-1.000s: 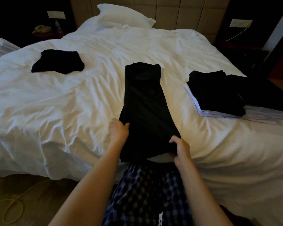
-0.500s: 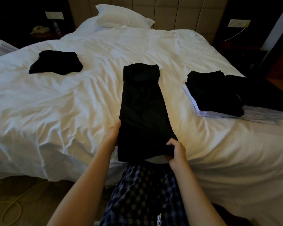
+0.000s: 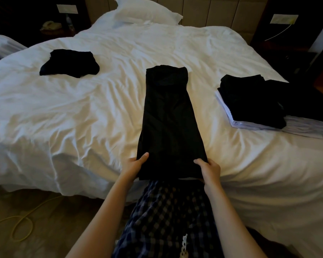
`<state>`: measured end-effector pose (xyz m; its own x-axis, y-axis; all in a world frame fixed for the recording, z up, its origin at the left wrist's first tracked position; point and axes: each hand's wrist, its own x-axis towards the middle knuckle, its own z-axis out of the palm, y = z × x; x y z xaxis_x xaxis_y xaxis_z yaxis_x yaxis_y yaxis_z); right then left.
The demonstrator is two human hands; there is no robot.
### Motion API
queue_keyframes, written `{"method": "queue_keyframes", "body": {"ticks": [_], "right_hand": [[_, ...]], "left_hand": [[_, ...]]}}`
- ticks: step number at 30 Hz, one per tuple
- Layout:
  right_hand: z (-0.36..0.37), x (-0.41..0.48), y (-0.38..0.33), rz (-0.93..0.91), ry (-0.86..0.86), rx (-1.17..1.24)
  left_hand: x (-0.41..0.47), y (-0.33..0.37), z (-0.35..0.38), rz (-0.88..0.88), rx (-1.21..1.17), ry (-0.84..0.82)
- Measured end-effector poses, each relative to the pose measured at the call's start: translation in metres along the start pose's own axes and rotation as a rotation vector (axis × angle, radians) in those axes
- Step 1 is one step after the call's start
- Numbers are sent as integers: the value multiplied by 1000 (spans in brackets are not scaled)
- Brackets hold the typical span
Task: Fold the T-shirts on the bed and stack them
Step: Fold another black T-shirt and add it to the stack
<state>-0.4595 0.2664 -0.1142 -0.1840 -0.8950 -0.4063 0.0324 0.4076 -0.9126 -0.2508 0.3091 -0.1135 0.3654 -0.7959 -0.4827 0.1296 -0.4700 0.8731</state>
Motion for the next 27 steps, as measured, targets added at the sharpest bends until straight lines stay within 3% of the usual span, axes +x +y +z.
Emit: {"method": "queue_keyframes", "body": {"ticks": [6, 8, 10, 12, 16, 20, 27], "right_hand": [[-2, -2, 5, -85, 45, -31], [-7, -3, 6, -203, -1, -51], [-15, -2, 2, -373, -153, -77], [-23, 0, -10, -447, -337, -126], [-35, 9, -38, -306, -494, -292], [-42, 20, -46, -305, -627, -560], [-35, 25, -39, -596, -351, -699]], "left_hand": [[1, -11, -8, 149, 144, 214], [-4, -8, -9, 276, 193, 234], [-10, -1, -13, 447, 220, 147], [-9, 4, -22, 491, 209, 2], [-11, 15, -38, 295, 391, -233], [-8, 22, -51, 423, 604, -393], [9, 7, -38, 686, 726, -27]]}}
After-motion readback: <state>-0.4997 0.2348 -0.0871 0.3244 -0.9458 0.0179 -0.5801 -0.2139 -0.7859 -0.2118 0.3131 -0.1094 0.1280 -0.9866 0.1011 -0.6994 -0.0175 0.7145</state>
